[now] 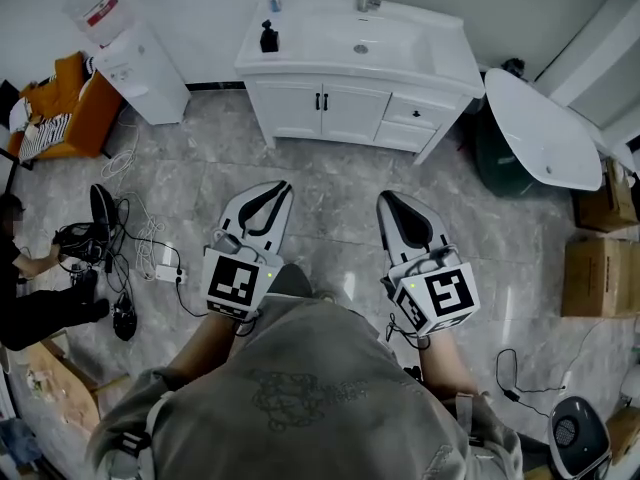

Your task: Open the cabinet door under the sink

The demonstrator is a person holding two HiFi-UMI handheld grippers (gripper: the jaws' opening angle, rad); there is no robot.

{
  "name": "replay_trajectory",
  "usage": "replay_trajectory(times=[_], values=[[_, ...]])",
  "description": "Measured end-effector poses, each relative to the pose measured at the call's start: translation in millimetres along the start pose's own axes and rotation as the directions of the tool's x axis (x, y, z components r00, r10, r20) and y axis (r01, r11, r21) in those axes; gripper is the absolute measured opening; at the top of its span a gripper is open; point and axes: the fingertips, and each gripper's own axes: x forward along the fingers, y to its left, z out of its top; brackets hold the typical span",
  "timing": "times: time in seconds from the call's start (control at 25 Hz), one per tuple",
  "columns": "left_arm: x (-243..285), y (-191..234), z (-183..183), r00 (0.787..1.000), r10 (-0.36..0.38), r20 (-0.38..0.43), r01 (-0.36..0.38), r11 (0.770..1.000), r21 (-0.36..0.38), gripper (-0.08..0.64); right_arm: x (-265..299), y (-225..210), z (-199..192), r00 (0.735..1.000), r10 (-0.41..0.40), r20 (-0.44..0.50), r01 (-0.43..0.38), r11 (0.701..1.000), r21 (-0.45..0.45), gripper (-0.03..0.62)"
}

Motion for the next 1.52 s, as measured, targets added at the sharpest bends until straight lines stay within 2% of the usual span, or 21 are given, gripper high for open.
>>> replay_trajectory(times=[0.24,0.76,1.16,1.52], values=[[12,-1,-6,1.0,0.004,0.007,-0.004,1.0,0.018,0.031,8,-11,-11,1.0,0.0,0.002,0.0,1.0,0.003,0.031],[68,27,-26,0.999,-0.035,0.022,0.035,0.999,-0.014,0.031,57,-40,-26,0.998,-0.03,-0.055,0.029,1.0,-0.011,0.031],[126,89,-48,0.999,-0.042,-0.017,0.042,0.999,-0.026,0.032,137,-77,-31,0.995,-0.039,-0.096,0.04,0.999,0.009,0.031],[192,162,-69,0.995,-0.085,-0.06,0.084,0.996,-0.026,0.032,231,-110,-33,0.986,-0.059,-0.158,0.066,0.997,0.038,0.031]])
